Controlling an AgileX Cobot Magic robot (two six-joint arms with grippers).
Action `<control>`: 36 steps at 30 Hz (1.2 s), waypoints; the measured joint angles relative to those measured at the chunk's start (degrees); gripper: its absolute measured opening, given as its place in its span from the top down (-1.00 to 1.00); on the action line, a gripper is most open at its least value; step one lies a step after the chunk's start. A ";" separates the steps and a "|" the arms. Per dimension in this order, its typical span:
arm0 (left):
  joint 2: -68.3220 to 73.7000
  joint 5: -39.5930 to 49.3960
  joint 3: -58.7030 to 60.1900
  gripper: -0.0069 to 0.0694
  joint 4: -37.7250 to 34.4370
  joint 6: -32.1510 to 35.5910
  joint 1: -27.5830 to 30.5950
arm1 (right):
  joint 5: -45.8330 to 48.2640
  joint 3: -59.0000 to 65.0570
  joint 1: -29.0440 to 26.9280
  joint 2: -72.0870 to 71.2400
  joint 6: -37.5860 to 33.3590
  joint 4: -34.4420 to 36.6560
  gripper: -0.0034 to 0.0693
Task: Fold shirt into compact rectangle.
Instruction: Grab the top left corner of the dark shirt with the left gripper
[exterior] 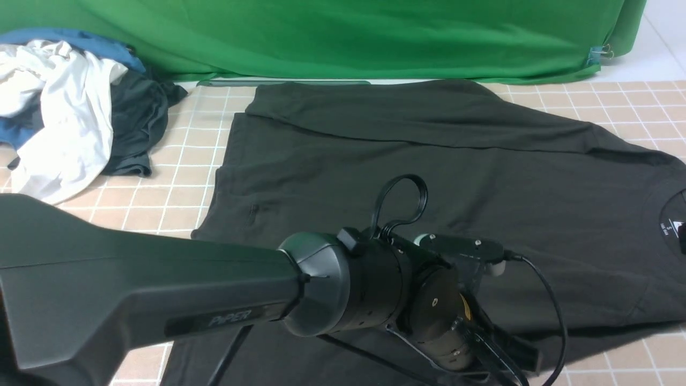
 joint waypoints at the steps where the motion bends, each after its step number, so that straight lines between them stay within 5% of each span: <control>1: -0.08 0.37 0.00 0.76 -0.58 0.59 -0.13 | 0.00 0.00 0.00 0.00 -0.07 0.00 0.51; 29: -5.27 7.64 0.00 0.76 -6.24 -0.12 -5.41 | -0.19 0.00 0.00 0.00 -0.18 -3.95 0.46; 36: -5.27 8.70 0.00 0.20 -6.53 -1.00 -5.45 | -0.19 0.00 0.00 0.00 -0.18 -4.06 0.42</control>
